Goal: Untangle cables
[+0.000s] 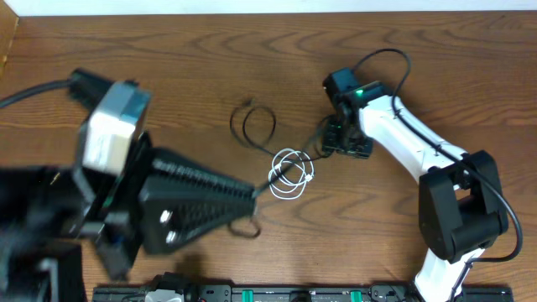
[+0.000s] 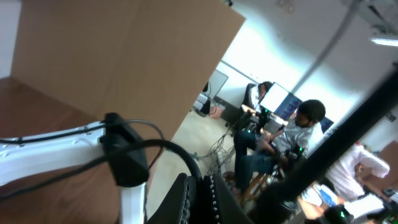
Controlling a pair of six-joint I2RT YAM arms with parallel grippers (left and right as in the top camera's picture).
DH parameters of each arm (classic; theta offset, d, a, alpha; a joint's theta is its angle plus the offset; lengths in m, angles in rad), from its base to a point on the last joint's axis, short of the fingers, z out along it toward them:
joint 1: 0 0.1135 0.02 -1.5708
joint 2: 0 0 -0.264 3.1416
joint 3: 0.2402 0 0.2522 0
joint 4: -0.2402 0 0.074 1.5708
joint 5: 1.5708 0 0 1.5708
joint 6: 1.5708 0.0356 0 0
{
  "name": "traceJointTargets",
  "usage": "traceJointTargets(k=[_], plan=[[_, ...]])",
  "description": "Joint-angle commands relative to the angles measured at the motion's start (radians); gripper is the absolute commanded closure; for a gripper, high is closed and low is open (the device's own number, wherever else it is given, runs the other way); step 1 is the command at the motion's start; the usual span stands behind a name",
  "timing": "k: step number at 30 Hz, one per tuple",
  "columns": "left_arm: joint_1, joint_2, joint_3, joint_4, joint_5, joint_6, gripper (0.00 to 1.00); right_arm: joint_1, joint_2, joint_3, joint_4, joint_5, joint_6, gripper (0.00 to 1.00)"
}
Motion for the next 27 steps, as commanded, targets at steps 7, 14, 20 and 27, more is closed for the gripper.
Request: traceJointTargets(k=[7,14,20,27], plan=[[0.014,0.011,0.009,0.116,0.014,-0.279,0.93,-0.161,-0.051,-0.002,-0.097,0.021,-0.005,0.42],[0.092,0.049,0.006,0.099,0.015,-0.245,0.93,-0.236,-0.269,0.018,-0.066,-0.149,-0.155,0.60],[0.137,0.076,-0.027,0.019,0.014,-0.190,0.93,-0.240,-0.498,0.077,-0.027,-0.277,-0.191,0.99],[0.141,0.098,-0.090,-0.003,0.014,-0.188,0.93,-0.240,-0.711,0.133,-0.026,-0.242,-0.192,0.99]])
